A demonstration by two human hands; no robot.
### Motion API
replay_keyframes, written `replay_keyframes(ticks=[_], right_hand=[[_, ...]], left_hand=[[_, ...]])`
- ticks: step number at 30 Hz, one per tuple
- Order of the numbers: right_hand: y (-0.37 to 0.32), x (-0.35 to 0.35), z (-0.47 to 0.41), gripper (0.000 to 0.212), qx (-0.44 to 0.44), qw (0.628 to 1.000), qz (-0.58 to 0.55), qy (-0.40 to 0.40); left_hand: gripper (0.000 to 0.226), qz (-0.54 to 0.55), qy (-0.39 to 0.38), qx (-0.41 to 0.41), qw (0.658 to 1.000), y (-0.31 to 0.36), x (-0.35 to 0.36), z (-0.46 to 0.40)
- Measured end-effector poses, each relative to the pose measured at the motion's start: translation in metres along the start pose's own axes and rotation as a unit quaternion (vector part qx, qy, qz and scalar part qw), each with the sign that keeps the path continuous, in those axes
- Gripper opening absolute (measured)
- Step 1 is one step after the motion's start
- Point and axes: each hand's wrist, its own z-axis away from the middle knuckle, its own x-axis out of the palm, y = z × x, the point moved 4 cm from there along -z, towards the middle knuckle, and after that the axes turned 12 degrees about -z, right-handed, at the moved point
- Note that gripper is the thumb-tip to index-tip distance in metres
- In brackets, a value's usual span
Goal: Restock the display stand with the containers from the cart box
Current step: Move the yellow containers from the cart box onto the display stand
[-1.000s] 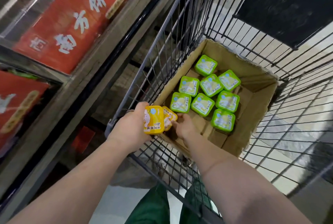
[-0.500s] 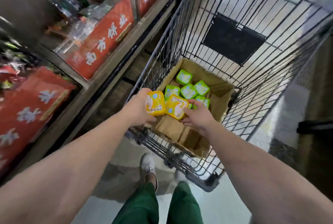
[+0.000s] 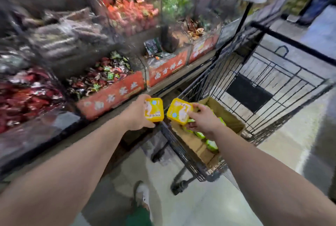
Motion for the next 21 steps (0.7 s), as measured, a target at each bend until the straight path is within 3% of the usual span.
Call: replay_keyframes(ticks=[8,11,15,21], right_hand=[[-0.048,0.208,0.074,0.025,-0.020,0.972,0.076,-0.223],[-0.050,0.310,0.111,0.029,-0.032,0.947,0.108,-0.302],[-0.028,0.468,0.175,0.023,-0.026,0.903,0.145,-0.405],[0.030,0.676,0.279,0.017,0.006,0.872,0.156,-0.464]], left_hand=[[0.090,0.082,0.155,-0.111,0.978,-0.121,-0.119,0.181],[0.103,0.096,0.204,-0.168,0.960,-0.189,-0.159,0.263],[0.091,0.106,0.277,-0.228,0.927,-0.290,-0.204,0.381],[0.096,0.090,0.310,-0.316,0.892,-0.447,-0.253,0.554]])
